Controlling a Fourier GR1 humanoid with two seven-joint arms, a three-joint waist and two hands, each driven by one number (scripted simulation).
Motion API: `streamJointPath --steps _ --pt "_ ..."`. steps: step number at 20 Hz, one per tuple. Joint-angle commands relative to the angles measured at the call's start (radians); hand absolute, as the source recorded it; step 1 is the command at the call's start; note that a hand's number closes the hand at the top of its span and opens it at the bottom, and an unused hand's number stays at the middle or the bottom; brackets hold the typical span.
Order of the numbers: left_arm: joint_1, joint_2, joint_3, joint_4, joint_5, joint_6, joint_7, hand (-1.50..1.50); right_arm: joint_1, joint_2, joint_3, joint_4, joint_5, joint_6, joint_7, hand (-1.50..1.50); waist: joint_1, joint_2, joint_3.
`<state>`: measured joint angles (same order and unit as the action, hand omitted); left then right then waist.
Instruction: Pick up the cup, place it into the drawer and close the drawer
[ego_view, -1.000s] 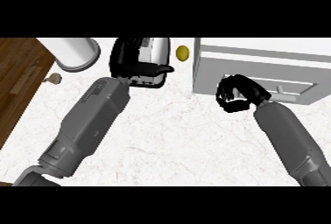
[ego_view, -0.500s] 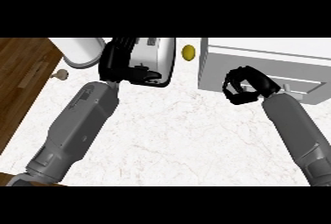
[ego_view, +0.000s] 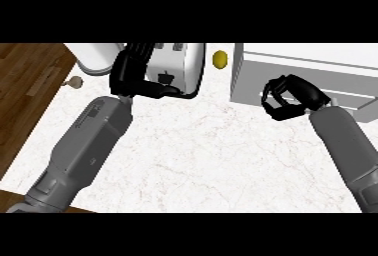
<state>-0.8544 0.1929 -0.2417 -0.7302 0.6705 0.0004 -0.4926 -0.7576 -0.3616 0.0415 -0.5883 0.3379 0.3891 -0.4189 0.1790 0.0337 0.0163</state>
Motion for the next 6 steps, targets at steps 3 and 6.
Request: streamJointPath --steps 3,6 --pt "0.014 0.005 0.003 -0.019 0.010 -0.020 0.006 -1.50 -0.168 -0.119 -0.092 0.021 -0.006 -0.097 0.077 1.50 0.044 0.016 -0.013" --pt "0.026 -0.013 -0.008 -0.023 0.009 -0.023 0.006 -1.50 -0.166 -0.121 -0.096 0.004 -0.020 -0.079 0.079 1.50 0.035 0.017 -0.012"
